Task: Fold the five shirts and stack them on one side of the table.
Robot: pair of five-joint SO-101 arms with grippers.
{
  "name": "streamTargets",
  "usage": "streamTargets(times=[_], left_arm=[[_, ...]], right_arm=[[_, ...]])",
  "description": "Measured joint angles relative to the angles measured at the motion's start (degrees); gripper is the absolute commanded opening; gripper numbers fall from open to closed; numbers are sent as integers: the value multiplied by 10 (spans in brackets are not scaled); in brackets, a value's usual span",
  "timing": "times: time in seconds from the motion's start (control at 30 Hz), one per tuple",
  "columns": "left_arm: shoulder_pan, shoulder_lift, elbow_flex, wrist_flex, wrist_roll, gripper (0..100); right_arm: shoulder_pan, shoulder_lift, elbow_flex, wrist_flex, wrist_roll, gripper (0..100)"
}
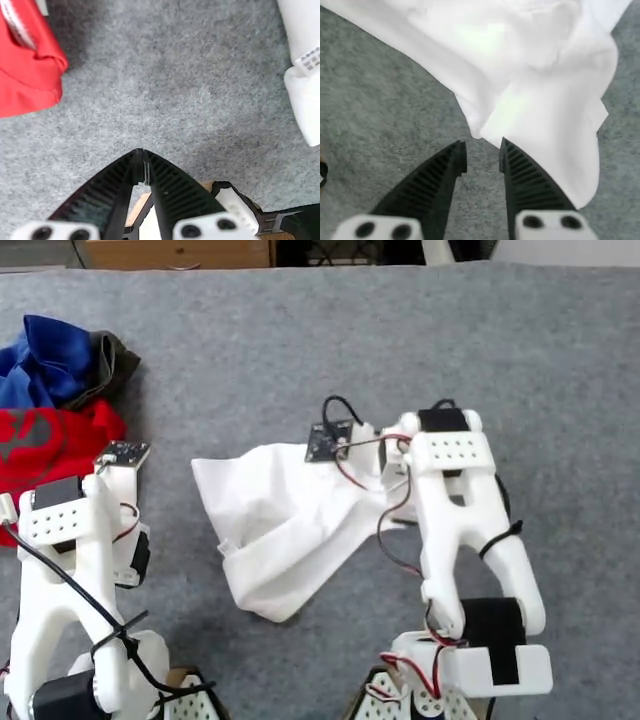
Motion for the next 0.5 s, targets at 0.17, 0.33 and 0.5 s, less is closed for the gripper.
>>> streamTargets(times=[0.17,0.33,0.5], left_arm=[[0,0,0,0,0,29],[0,0,0,0,0,29],[0,0,0,0,0,29]], right_arm=[[-1,0,11,-40,0,144],[1,1,64,-102,0,145],[1,1,89,-132,0,178]])
